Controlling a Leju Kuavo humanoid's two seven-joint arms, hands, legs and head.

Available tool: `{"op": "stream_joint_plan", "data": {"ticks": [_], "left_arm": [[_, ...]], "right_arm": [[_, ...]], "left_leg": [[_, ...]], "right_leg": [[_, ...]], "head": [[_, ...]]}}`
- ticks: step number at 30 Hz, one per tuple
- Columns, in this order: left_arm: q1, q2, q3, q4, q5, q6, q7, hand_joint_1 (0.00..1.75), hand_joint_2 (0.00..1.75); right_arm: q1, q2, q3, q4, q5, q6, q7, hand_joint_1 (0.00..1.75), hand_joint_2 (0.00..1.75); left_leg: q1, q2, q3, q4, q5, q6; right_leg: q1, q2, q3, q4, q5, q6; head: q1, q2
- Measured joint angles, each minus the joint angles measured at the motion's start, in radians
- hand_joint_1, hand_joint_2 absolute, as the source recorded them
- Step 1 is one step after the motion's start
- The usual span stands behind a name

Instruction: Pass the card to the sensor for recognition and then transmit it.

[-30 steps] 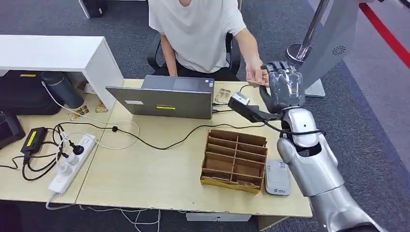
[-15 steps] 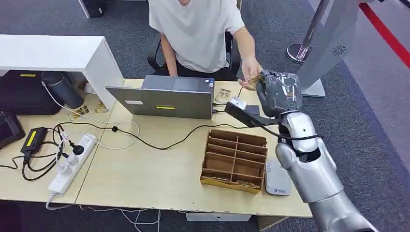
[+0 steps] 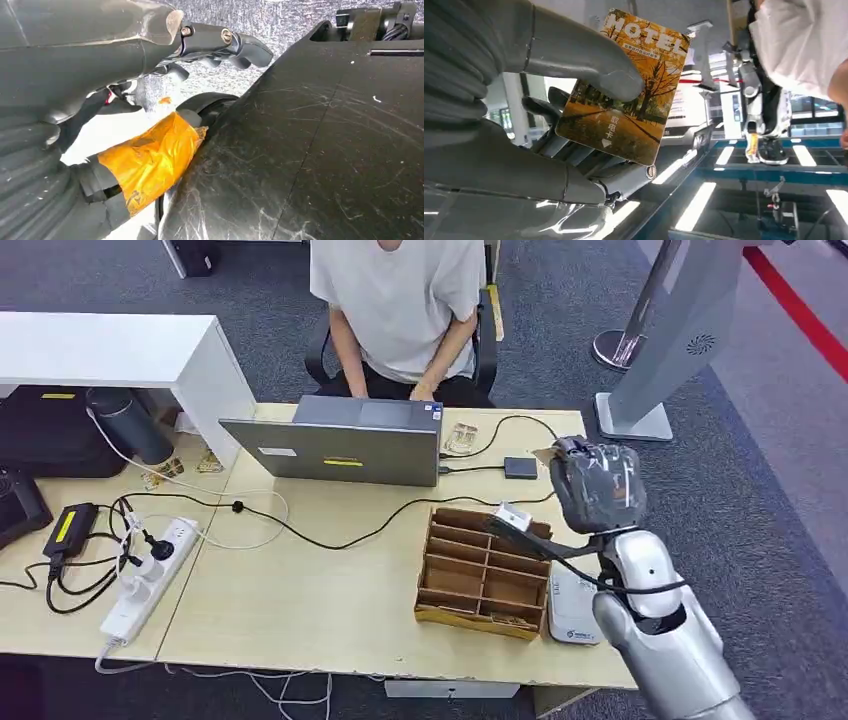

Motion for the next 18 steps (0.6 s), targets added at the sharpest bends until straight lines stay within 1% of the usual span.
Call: {"op": "stream_joint_plan", "data": {"ticks": [6, 10, 14, 18], "left_arm": [[0.001, 0.0, 0.005, 0.0, -0.005, 0.006, 0.008, 0.0, 1.75], [0.002, 0.0, 0.009, 0.0, -0.009, 0.008, 0.008, 0.0, 1.75], [0.002, 0.0, 0.011, 0.0, -0.011, 0.011, 0.008, 0.0, 1.75], [0.002, 0.0, 0.011, 0.0, -0.021, 0.012, 0.008, 0.0, 1.75]], "right_arm": [[0.068, -0.058, -0.067, -0.042, 0.008, -0.016, -0.008, 1.75, 1.75], [0.108, -0.082, -0.118, -0.058, 0.017, -0.029, -0.008, 1.75, 1.75], [0.145, -0.094, -0.154, -0.065, 0.014, -0.042, -0.01, 1.75, 1.75], [0.188, -0.094, -0.181, -0.062, 0.025, -0.075, -0.022, 1.75, 1.75]], "left_leg": [[0.0, 0.0, 0.0, 0.0, 0.0, 0.0], [0.0, 0.0, 0.0, 0.0, 0.0, 0.0], [0.0, 0.0, 0.0, 0.0, 0.0, 0.0], [0.0, 0.0, 0.0, 0.0, 0.0, 0.0]], "right_leg": [[0.0, 0.0, 0.0, 0.0, 0.0, 0.0], [0.0, 0.0, 0.0, 0.0, 0.0, 0.0], [0.0, 0.0, 0.0, 0.0, 0.0, 0.0], [0.0, 0.0, 0.0, 0.0, 0.0, 0.0]], "head": [[0.0, 0.0], [0.0, 0.0], [0.0, 0.0], [0.0, 0.0]]}}
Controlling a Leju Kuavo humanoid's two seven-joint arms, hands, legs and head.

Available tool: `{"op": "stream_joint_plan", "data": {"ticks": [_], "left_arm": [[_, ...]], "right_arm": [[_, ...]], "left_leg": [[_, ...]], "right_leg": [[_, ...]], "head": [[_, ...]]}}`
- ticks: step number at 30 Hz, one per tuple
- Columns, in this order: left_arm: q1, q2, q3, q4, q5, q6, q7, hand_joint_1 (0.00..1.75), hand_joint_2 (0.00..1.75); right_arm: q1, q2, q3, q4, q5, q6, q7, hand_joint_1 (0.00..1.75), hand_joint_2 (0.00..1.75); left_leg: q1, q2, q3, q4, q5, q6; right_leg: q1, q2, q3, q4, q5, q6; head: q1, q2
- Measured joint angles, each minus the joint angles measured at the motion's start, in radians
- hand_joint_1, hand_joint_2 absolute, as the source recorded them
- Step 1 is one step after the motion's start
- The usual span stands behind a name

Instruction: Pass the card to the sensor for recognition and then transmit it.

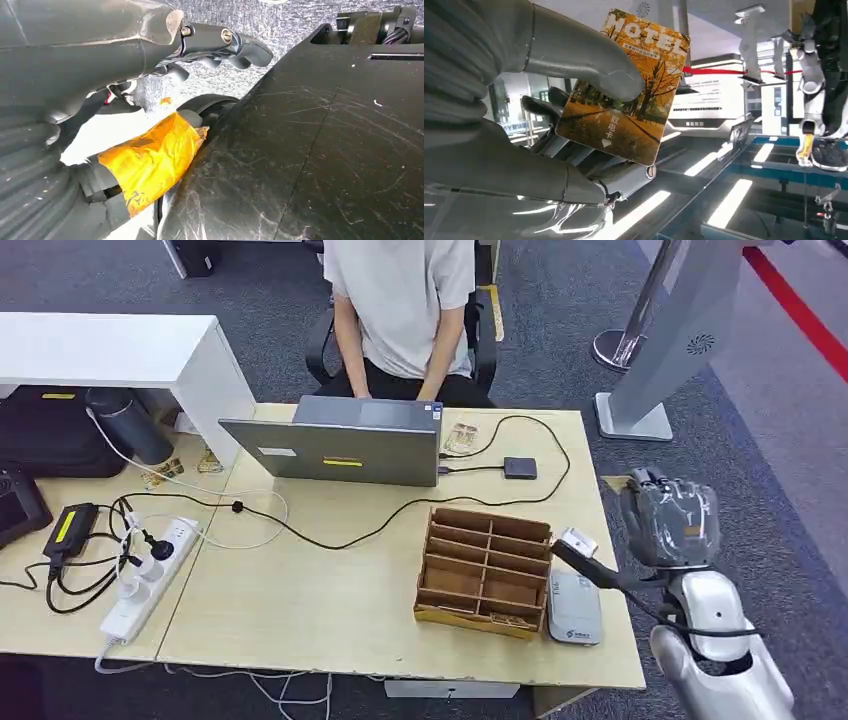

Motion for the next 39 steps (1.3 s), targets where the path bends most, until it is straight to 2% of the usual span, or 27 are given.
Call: {"op": "stream_joint_plan", "data": {"ticks": [5, 22, 32, 39], "left_arm": [[0.0, -0.001, 0.0, 0.0, -0.008, 0.004, 0.0, 0.0, 1.75], [0.004, -0.001, 0.015, 0.0, -0.005, 0.027, 0.012, 0.0, 1.75], [0.004, -0.002, 0.023, 0.0, -0.008, 0.033, 0.013, 0.0, 1.75], [0.004, -0.005, 0.024, 0.0, -0.021, 0.033, 0.014, 0.0, 1.75]], "right_arm": [[0.053, 0.0, -0.018, 0.005, -0.011, -0.026, -0.007, 1.75, 1.75], [0.265, 0.012, -0.031, -0.001, -0.04, -0.034, -0.039, 1.75, 1.75], [0.317, 0.021, -0.025, 0.049, -0.052, -0.023, -0.032, 1.75, 1.75], [0.319, 0.021, 0.024, 0.113, -0.056, -0.017, -0.006, 1.75, 1.75]], "left_leg": [[0.0, 0.0, 0.0, 0.0, 0.0, 0.0], [0.0, -0.001, 0.0, 0.0, -0.001, 0.0], [0.0, 0.0, 0.0, 0.0, -0.001, 0.0], [0.0, 0.0, 0.0, 0.0, -0.001, 0.0]], "right_leg": [[0.0, 0.0, 0.0, 0.0, 0.0, 0.0], [0.0, -0.001, 0.0, 0.0, -0.001, 0.0], [0.0, -0.001, 0.0, 0.0, -0.001, 0.0], [0.0, 0.0, 0.0, 0.0, -0.001, 0.0]], "head": [[0.0, 0.0], [0.0, 0.0], [0.0, 0.0], [0.001, 0.0]]}}
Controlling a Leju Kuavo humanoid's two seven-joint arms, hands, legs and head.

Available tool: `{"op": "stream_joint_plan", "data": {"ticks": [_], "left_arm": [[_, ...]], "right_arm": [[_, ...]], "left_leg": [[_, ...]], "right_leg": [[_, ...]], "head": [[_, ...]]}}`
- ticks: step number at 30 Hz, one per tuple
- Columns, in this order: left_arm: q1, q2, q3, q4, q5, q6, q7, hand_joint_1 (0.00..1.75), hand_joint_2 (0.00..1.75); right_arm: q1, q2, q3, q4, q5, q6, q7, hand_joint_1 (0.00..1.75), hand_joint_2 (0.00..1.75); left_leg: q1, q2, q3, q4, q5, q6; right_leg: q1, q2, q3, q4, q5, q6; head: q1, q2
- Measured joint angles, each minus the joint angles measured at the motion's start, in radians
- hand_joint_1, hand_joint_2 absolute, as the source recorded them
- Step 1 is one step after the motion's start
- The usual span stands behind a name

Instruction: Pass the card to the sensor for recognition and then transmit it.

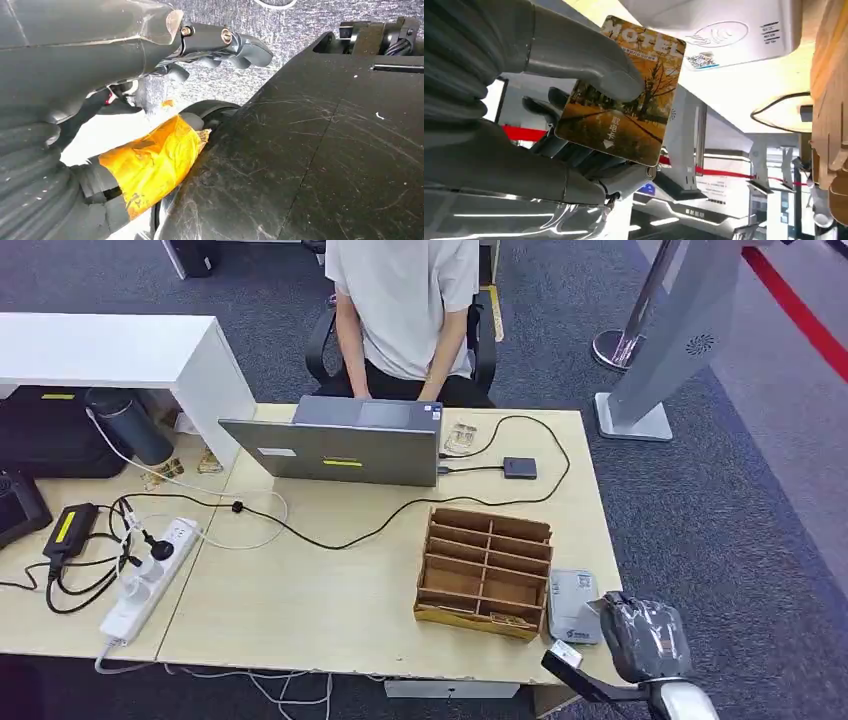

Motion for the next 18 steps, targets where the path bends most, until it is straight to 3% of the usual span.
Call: {"op": "stream_joint_plan", "data": {"ticks": [9, 18], "left_arm": [[0.0, -0.003, 0.0, 0.0, -0.023, -0.005, 0.0, 0.0, 1.75], [-0.002, -0.005, 0.0, 0.0, -0.059, -0.024, -0.01, 0.0, 1.75]], "right_arm": [[-0.024, 0.0, 0.049, 0.013, 0.005, -0.04, 0.035, 1.75, 1.75], [-0.167, 0.006, -0.003, -0.157, -0.006, -0.016, -0.007, 1.75, 1.75]], "left_leg": [[0.0, 0.0, 0.0, 0.0, 0.0, 0.0], [0.0, 0.0, 0.001, 0.001, 0.001, 0.0]], "right_leg": [[0.0, 0.0, 0.001, 0.0, 0.0, 0.0], [0.0, 0.0, 0.001, 0.0, 0.001, 0.0]], "head": [[0.0, 0.0], [0.0, 0.0]]}}
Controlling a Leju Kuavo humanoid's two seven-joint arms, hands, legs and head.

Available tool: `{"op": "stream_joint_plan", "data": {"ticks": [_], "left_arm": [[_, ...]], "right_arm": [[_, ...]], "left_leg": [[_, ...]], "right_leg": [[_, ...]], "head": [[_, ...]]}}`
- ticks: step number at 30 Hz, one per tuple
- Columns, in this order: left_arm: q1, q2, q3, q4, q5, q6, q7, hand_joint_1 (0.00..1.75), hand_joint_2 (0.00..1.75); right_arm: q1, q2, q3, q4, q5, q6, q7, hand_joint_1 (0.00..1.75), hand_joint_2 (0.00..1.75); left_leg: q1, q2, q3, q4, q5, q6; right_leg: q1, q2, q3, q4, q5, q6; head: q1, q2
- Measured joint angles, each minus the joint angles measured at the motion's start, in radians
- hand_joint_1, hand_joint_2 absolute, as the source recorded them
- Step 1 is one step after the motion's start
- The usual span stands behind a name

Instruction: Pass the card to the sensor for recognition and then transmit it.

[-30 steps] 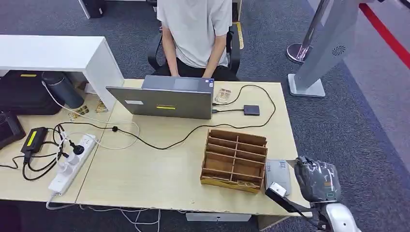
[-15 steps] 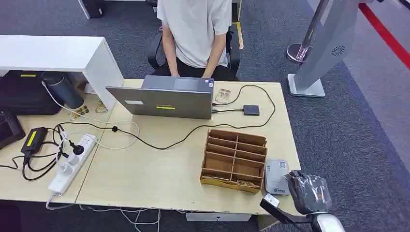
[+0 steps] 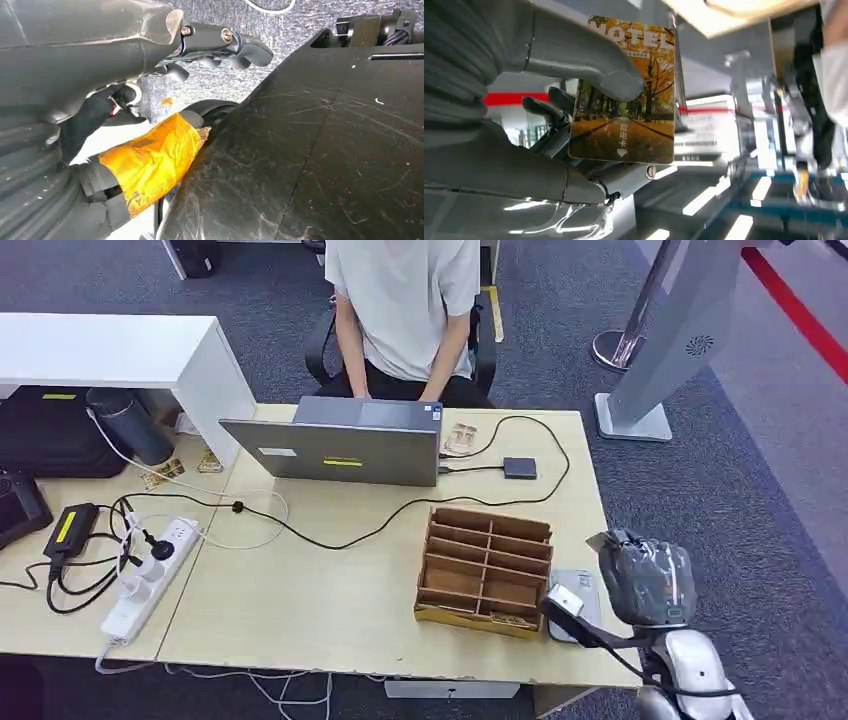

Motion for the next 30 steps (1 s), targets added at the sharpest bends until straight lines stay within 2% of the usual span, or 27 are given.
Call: {"op": "stream_joint_plan", "data": {"ticks": [2, 5, 9, 12, 15, 18, 22, 23, 30], "left_arm": [[0.0, 0.0, 0.0, 0.0, -0.006, -0.003, -0.002, 0.0, 1.75], [-0.005, -0.002, -0.007, 0.0, -0.034, -0.02, -0.006, 0.0, 1.75], [-0.018, -0.011, -0.032, 0.0, -0.077, -0.05, -0.018, 0.0, 1.75], [-0.026, -0.016, -0.054, 0.0, -0.101, -0.077, -0.026, 0.0, 1.75], [-0.034, -0.019, -0.076, 0.0, -0.123, -0.094, -0.035, 0.0, 1.75], [-0.036, -0.021, -0.091, 0.0, -0.131, -0.101, -0.042, 0.0, 1.75], [-0.038, -0.022, -0.102, 0.0, -0.134, -0.104, -0.046, 0.0, 1.75], [-0.038, -0.022, -0.103, 0.0, -0.133, -0.105, -0.046, 0.0, 1.75], [-0.038, -0.021, -0.103, 0.0, -0.119, -0.107, -0.051, 0.0, 1.75]], "right_arm": [[-0.021, 0.004, -0.006, -0.019, -0.008, -0.011, -0.016, 1.75, 1.75], [-0.088, 0.024, -0.005, -0.006, -0.024, -0.047, -0.076, 1.75, 1.75], [-0.282, 0.072, 0.05, 0.075, 0.016, 0.057, -0.108, 1.75, 1.75], [-0.449, 0.134, 0.142, 0.177, 0.071, 0.128, -0.078, 1.75, 1.75], [-0.584, 0.191, 0.237, 0.271, 0.105, 0.161, -0.047, 1.75, 1.75], [-0.678, 0.239, 0.312, 0.339, 0.13, 0.176, -0.022, 1.75, 1.75], [-0.748, 0.283, 0.366, 0.394, 0.132, 0.188, -0.003, 1.75, 1.75], [-0.757, 0.291, 0.376, 0.404, 0.129, 0.189, 0.0, 0.0, 1.75], [-0.771, 0.314, 0.412, 0.44, 0.093, 0.167, -0.007, 0.0, 1.75]], "left_leg": [[0.0, -0.001, -0.001, 0.0, 0.0, 0.0], [0.0, 0.002, -0.002, 0.0, 0.0, 0.0], [0.0, 0.004, -0.001, 0.0, 0.001, -0.002], [0.0, 0.004, -0.002, 0.0, 0.004, -0.003], [0.0, 0.002, -0.002, 0.0, 0.005, -0.004], [0.001, 0.002, -0.003, -0.001, 0.005, -0.004], [0.002, 0.002, -0.004, -0.001, 0.005, -0.004], [0.002, 0.002, -0.004, -0.001, 0.005, -0.004], [0.002, 0.0, -0.005, 0.0, 0.005, -0.004]], "right_leg": [[0.0, -0.001, 0.0, 0.0, 0.0, 0.0], [0.0, 0.003, -0.001, 0.001, 0.0, 0.0], [0.0, 0.005, -0.002, 0.001, 0.002, -0.001], [0.0, 0.005, -0.003, 0.002, 0.003, -0.002], [0.001, 0.004, -0.004, 0.003, 0.004, -0.002], [0.002, 0.003, -0.004, 0.003, 0.004, -0.002], [0.002, 0.003, -0.005, 0.003, 0.004, -0.002], [0.002, 0.003, -0.006, 0.003, 0.004, -0.002], [0.001, 0.002, -0.006, 0.002, 0.004, -0.002]], "head": [[0.0, 0.0], [0.0, 0.0], [0.0, 0.0], [0.0, 0.0], [0.0, 0.0], [0.0, 0.0], [0.0, 0.0], [0.0, 0.0], [0.0, 0.0]]}}
